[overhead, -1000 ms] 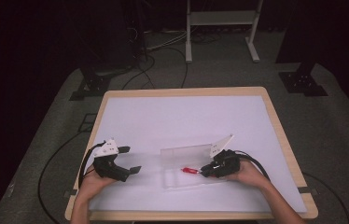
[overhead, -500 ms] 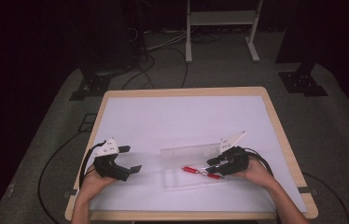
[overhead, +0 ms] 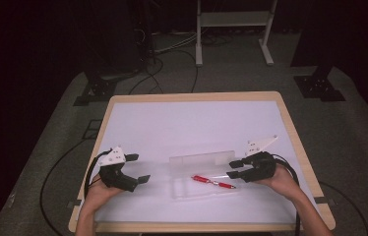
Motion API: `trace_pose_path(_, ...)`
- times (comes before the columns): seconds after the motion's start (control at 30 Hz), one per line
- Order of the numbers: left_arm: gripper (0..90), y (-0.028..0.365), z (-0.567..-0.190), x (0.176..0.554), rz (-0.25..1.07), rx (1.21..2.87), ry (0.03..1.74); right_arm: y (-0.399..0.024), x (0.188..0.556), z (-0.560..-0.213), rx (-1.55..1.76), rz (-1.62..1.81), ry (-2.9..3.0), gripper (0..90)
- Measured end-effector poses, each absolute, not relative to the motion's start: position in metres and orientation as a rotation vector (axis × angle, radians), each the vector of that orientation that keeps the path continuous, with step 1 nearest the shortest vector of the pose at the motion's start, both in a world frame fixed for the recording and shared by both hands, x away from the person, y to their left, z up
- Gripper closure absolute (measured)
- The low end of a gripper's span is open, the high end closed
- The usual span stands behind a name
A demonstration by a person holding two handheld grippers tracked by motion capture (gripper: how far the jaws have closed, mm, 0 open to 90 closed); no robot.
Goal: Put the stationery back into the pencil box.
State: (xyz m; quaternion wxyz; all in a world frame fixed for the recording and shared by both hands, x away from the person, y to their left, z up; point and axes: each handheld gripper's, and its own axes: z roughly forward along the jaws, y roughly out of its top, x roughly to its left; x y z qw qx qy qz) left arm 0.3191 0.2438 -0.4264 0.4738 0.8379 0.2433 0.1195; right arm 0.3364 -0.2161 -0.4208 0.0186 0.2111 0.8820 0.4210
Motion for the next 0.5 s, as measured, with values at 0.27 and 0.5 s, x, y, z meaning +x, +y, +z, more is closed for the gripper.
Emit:
trace_pose_path(0.27, 7.6, 0.243, -0.426, 0.319, 0.294, 2.049, 0.599, -0.228, 0.339, -0.417, 0.709, 1.292, 2.713, 47.4)
trace_pose_path(0.5, 6.9, 0.243, -0.424, 0.317, 0.296, 2.047, 0.597, -0.238, 0.334, -0.414, 0.744, 1.294, 2.690, 43.9)
